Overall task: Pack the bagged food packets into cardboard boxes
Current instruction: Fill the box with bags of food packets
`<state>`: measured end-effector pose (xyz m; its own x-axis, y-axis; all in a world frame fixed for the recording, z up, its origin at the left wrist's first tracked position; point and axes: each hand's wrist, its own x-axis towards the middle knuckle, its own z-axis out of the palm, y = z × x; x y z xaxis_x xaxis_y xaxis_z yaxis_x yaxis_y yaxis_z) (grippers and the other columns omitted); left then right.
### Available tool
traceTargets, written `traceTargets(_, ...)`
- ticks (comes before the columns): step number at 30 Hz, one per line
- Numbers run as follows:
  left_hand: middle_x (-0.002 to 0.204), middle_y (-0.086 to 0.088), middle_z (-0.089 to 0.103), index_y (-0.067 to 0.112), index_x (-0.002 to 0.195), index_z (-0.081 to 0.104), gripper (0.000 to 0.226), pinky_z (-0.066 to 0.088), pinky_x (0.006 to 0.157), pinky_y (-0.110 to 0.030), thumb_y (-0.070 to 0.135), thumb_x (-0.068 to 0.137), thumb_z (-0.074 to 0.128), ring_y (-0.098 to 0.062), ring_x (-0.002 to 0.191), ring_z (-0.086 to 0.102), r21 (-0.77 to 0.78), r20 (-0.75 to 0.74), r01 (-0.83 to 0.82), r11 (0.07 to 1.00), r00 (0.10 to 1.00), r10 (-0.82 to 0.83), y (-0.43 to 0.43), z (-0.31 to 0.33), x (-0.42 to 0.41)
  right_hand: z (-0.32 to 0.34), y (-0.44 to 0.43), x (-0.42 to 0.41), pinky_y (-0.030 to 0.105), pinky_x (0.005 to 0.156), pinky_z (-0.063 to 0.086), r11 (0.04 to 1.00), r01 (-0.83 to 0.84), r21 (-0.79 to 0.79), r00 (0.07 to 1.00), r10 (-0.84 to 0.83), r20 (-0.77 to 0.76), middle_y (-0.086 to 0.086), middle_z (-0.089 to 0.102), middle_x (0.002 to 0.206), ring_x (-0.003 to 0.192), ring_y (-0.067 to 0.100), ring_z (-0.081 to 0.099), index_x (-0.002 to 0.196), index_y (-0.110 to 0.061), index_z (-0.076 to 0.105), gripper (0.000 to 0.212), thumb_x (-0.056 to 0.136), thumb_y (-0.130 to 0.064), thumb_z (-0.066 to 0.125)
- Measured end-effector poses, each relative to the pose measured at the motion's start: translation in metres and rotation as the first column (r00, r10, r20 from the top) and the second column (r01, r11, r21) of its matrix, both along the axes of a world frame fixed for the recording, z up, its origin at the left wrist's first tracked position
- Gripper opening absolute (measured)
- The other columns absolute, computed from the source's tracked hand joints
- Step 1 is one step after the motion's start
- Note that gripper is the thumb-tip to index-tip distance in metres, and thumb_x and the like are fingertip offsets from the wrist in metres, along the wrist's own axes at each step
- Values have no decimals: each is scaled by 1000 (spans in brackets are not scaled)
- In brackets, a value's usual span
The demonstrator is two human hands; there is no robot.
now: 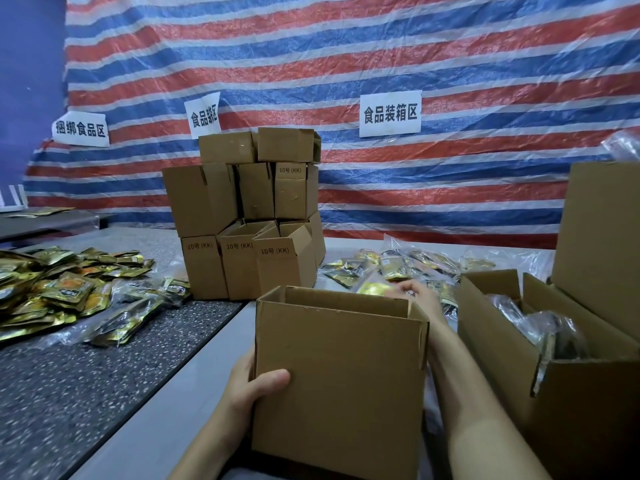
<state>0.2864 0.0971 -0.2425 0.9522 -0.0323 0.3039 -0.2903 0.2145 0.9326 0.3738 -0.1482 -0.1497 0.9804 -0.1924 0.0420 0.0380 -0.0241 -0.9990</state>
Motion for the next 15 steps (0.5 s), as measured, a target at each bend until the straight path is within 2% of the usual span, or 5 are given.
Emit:
traceTargets(5,111,-24,73,12,111,73,62,60,70,-37,36,54,81,-37,96,74,17,2,-12,1000,1000,12,1,1,0,24,-5,5,22,60,56,970,182,164,959,-211,187,4,62,102,82,17,63,115,-13,57,16,99,-10,60)
traceTargets(7,112,-24,73,9,114,71,66,60,70,-37,36,54,80,-38,96,74,8,-2,-7,1000,1000,7,1,2,0,37,-6,-1,36,73,62,937,169,305,933,-252,258,-1,65,105,97,21,69,119,-26,60,24,99,-11,60)
traceTargets(10,113,-26,72,4,119,66,73,61,72,-39,35,54,80,-40,98,73,24,-10,6,1000,1000,-6,1,2,-1,58,-10,-9,32,83,61,917,134,377,869,-291,400,-2,68,117,109,18,68,133,-21,63,36,98,-9,61)
traceTargets(12,113,-27,72,6,116,69,70,61,72,-40,35,53,80,-40,98,73,35,-13,2,999,1000,-2,0,1,-1,69,-12,-18,37,92,59,904,146,402,813,-341,472,-1,71,117,110,15,68,123,-23,68,29,97,-10,62)
traceTargets(15,111,-25,73,12,110,74,61,61,71,-39,34,53,80,-39,96,73,36,-9,15,999,1000,-15,-1,2,-1,85,-12,-35,43,89,60,857,170,487,732,-440,520,-7,69,91,90,9,67,93,-31,70,23,95,-9,63)
